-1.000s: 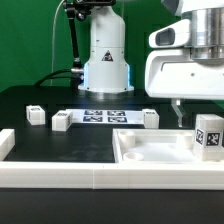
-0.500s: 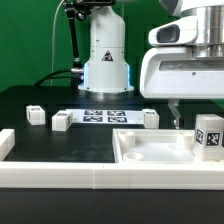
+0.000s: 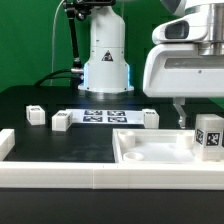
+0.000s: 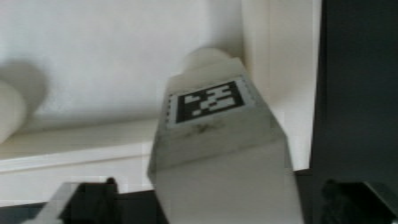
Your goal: Assemble one leg
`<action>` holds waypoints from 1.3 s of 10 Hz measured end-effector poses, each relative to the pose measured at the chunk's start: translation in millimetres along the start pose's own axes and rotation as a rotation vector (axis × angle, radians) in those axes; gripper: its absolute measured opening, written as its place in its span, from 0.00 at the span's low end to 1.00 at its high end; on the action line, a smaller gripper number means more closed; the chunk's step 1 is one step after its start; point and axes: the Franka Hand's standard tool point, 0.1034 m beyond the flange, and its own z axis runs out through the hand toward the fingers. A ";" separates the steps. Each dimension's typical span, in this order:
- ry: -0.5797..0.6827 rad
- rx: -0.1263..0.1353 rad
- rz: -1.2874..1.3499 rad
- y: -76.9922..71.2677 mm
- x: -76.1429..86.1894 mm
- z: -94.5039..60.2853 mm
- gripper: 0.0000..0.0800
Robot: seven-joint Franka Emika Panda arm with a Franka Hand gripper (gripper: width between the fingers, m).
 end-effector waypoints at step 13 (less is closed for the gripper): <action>0.019 -0.021 0.997 10.9 -5.2 1.1 0.36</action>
Offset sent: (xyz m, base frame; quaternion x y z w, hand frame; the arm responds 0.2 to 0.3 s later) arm 0.0000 0.0000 0.0000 0.0000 0.0000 0.0000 1.0000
